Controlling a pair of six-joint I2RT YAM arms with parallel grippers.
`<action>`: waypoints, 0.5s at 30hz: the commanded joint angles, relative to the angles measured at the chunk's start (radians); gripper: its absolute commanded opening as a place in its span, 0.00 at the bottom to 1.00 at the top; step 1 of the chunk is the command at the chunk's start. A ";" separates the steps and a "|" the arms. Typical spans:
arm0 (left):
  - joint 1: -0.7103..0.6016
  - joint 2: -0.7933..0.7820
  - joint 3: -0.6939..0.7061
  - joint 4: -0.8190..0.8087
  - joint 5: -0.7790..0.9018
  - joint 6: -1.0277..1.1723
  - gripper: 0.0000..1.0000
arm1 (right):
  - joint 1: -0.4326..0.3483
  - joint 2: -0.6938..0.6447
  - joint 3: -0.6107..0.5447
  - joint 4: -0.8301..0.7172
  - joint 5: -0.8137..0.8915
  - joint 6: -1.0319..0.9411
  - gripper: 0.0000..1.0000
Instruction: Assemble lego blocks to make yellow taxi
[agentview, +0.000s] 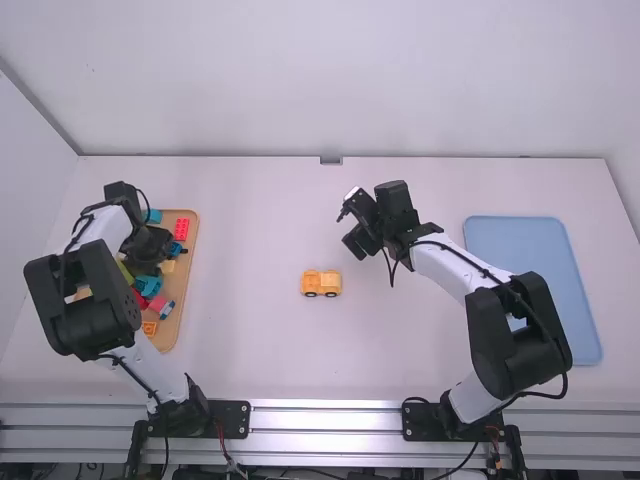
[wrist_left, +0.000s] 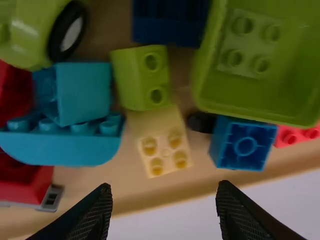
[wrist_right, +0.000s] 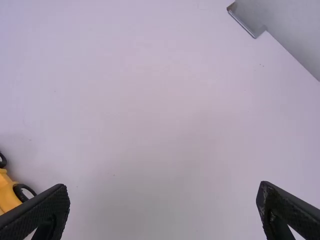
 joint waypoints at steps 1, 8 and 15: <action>-0.003 -0.002 -0.028 0.011 -0.016 -0.080 0.60 | -0.002 -0.009 -0.006 -0.001 0.028 0.004 0.99; -0.002 -0.002 -0.090 0.102 -0.013 -0.089 0.61 | -0.002 -0.009 -0.006 -0.013 0.024 0.004 0.98; -0.005 -0.002 -0.142 0.177 -0.014 -0.092 0.54 | -0.003 -0.009 -0.006 -0.028 0.028 0.005 0.99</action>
